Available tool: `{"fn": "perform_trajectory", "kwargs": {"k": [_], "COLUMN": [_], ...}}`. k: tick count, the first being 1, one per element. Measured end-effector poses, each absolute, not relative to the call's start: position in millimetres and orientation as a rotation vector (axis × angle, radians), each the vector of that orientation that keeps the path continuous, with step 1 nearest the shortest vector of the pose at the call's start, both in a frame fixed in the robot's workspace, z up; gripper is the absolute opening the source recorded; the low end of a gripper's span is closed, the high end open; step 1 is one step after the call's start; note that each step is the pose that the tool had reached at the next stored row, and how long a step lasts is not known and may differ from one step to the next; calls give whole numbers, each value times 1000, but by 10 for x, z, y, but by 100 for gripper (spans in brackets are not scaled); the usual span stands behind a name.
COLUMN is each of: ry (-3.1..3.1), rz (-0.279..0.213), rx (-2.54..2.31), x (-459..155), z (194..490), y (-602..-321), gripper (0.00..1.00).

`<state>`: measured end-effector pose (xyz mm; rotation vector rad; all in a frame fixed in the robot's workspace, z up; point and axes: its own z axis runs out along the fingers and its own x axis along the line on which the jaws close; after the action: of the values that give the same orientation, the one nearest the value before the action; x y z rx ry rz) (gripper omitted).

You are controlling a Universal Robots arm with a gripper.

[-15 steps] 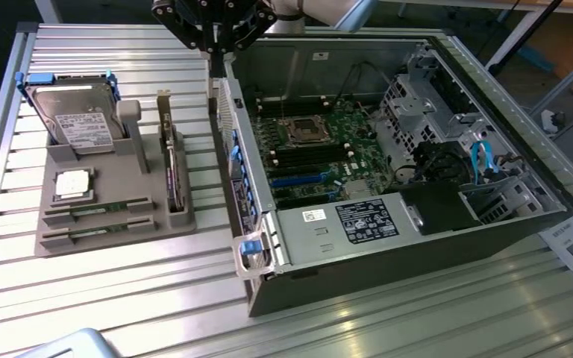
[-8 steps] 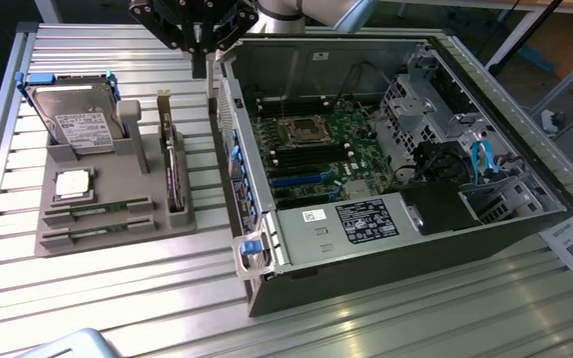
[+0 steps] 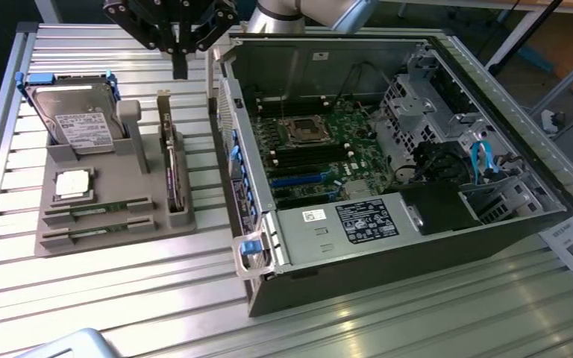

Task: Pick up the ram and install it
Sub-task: 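Reach for the ram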

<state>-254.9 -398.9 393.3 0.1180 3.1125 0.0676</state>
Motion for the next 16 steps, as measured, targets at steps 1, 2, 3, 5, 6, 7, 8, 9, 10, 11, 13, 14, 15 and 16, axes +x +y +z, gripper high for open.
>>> {"fn": "perform_trajectory", "kwargs": {"k": [1,2,3,5,6,7,8,9,10,11,13,14,15,16], "ry": [3113,3112,3112,3113,3112,3112,3112,3112,3113,3112,3112,3112,3112,3113], "rz": [68,68,68,68,68,68,68,68,68,68,68,68,68,68], "rx": [118,118,118,118,118,118,118,118,118,118,118,118,118,118], "x": [-2595,-2623,-2645,-2692,-2713,-2739,-2765,-2791,-2819,-2846,-2906,-2935,-2972,-2996], "z": [3933,3933,3933,3933,3933,3933,3933,3933,3934,3933,3933,3933,3933,3933], "y": [-3989,-3989,-3989,-3989,-3989,-3989,-3989,-3989,-3989,-3990,-3989,-3989,-3989,-3989], "gripper": [10,10,10,10,10,10,10,10,10,10,10,10,10,10]}}
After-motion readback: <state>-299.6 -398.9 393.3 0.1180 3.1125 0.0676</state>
